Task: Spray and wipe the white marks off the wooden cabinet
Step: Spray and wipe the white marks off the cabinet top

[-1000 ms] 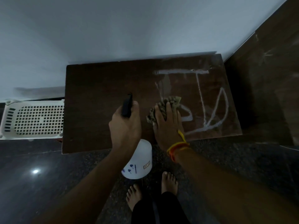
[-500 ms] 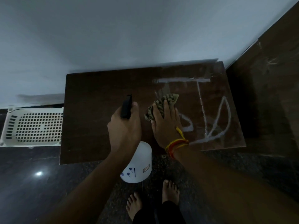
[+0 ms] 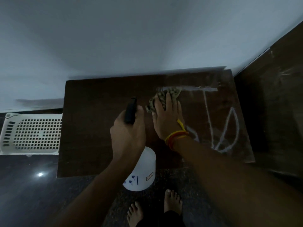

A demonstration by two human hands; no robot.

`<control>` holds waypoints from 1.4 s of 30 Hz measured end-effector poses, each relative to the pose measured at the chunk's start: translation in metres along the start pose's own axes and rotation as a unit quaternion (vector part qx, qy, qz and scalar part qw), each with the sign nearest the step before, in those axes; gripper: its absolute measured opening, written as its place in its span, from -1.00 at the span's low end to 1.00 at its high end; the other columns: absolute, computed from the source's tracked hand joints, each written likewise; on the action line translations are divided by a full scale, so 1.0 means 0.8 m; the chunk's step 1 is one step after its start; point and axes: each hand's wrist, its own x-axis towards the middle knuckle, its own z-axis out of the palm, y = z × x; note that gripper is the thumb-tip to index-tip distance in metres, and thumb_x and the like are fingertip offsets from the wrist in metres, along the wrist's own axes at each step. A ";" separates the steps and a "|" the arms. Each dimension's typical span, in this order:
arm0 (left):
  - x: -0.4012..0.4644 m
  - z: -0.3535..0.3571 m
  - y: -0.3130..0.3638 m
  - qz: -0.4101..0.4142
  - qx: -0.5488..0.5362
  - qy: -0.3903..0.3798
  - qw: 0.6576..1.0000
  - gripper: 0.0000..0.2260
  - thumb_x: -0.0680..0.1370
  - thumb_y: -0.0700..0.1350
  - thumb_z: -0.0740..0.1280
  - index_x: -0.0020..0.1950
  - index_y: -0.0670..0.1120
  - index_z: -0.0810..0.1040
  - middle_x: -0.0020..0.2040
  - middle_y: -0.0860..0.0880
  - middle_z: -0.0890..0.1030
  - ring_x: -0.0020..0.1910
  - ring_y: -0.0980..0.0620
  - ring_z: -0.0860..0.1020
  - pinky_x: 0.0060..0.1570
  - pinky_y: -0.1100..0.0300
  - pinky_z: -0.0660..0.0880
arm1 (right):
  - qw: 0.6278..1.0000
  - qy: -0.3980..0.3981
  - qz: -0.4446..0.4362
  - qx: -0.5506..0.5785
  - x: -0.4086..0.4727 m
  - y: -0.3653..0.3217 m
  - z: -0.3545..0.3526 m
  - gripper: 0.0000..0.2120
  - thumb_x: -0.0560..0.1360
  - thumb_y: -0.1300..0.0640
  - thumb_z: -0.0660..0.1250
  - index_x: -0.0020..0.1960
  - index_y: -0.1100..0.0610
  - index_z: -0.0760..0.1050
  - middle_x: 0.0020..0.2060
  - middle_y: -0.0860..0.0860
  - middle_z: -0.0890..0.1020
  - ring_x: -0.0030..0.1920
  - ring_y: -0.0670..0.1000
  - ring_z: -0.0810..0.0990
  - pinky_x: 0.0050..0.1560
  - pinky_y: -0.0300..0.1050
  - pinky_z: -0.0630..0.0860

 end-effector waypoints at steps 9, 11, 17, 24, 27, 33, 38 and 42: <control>0.010 0.006 -0.006 -0.024 -0.002 -0.003 1.000 -0.82 0.61 0.09 0.23 -0.19 0.13 0.41 -0.25 -0.16 0.59 -0.18 -0.29 0.62 -0.19 -0.19 0.59 | 1.000 0.003 0.002 0.008 0.030 0.002 -0.004 -0.46 0.60 -0.06 0.07 0.53 -0.03 0.02 0.53 0.19 0.01 0.49 0.26 0.04 0.49 0.11 -0.10; 0.016 0.006 -0.003 -0.020 -0.003 -0.001 1.000 -0.82 0.61 0.09 0.23 -0.19 0.11 0.42 -0.26 -0.17 0.59 -0.19 -0.29 0.62 -0.22 -0.17 0.59 | 1.000 0.007 0.002 0.003 0.035 0.000 -0.002 -0.46 0.59 -0.06 0.08 0.53 -0.03 0.03 0.52 0.19 0.03 0.49 0.27 0.06 0.49 0.11 -0.09; 0.037 0.006 -0.003 -0.017 0.000 0.007 1.000 -0.76 0.61 0.09 0.24 -0.20 0.01 0.47 -0.35 -0.10 0.53 -0.29 -0.27 0.59 -0.31 -0.16 0.57 | 1.000 0.029 -0.002 -0.011 0.093 0.000 -0.005 -0.46 0.57 -0.06 0.10 0.52 0.01 0.11 0.49 0.24 0.12 0.44 0.32 0.17 0.47 0.18 0.00; 0.046 0.006 0.000 -0.023 0.000 0.016 1.000 -0.77 0.61 0.08 0.24 -0.18 0.01 0.47 -0.35 -0.10 0.52 -0.32 -0.23 0.57 -0.34 -0.08 0.56 | 0.999 0.020 -0.020 -0.026 0.111 0.005 -0.007 -0.46 0.57 -0.06 0.10 0.52 0.00 0.10 0.50 0.23 0.10 0.46 0.31 0.13 0.48 0.18 -0.01; 0.043 0.006 0.004 -0.014 0.006 0.018 1.000 -0.77 0.61 0.09 0.24 -0.19 0.01 0.46 -0.31 -0.14 0.56 -0.27 -0.29 0.61 -0.29 -0.14 0.59 | 0.999 0.009 -0.025 -0.021 0.114 0.006 -0.010 -0.46 0.57 -0.06 0.09 0.52 0.00 0.09 0.50 0.23 0.09 0.47 0.31 0.11 0.48 0.18 -0.03; 0.026 0.005 0.006 -0.015 0.010 0.020 1.000 -0.77 0.61 0.08 0.25 -0.17 0.00 0.48 -0.34 -0.07 0.54 -0.32 -0.19 0.58 -0.32 -0.09 0.58 | 1.000 0.014 -0.019 0.001 0.078 0.009 -0.005 -0.45 0.57 -0.03 0.13 0.52 0.00 0.10 0.51 0.21 0.10 0.46 0.30 0.14 0.48 0.18 -0.03; 0.003 0.002 0.003 0.002 0.000 0.013 1.000 -0.79 0.62 0.07 0.25 -0.18 0.03 0.46 -0.33 -0.16 0.54 -0.31 -0.28 0.58 -0.32 -0.15 0.56 | 1.000 -0.010 -0.018 0.001 0.007 0.014 0.002 -0.44 0.57 -0.06 0.11 0.53 -0.01 0.06 0.51 0.22 0.07 0.48 0.29 0.10 0.48 0.16 -0.04; -0.015 -0.001 -0.001 0.012 -0.005 0.017 1.000 -0.79 0.61 0.08 0.24 -0.19 0.06 0.46 -0.28 -0.19 0.57 -0.26 -0.31 0.59 -0.29 -0.16 0.57 | 1.000 -0.015 -0.010 -0.002 -0.036 0.008 0.006 -0.45 0.58 -0.05 0.11 0.52 0.02 0.07 0.51 0.23 0.09 0.47 0.30 0.11 0.48 0.19 -0.01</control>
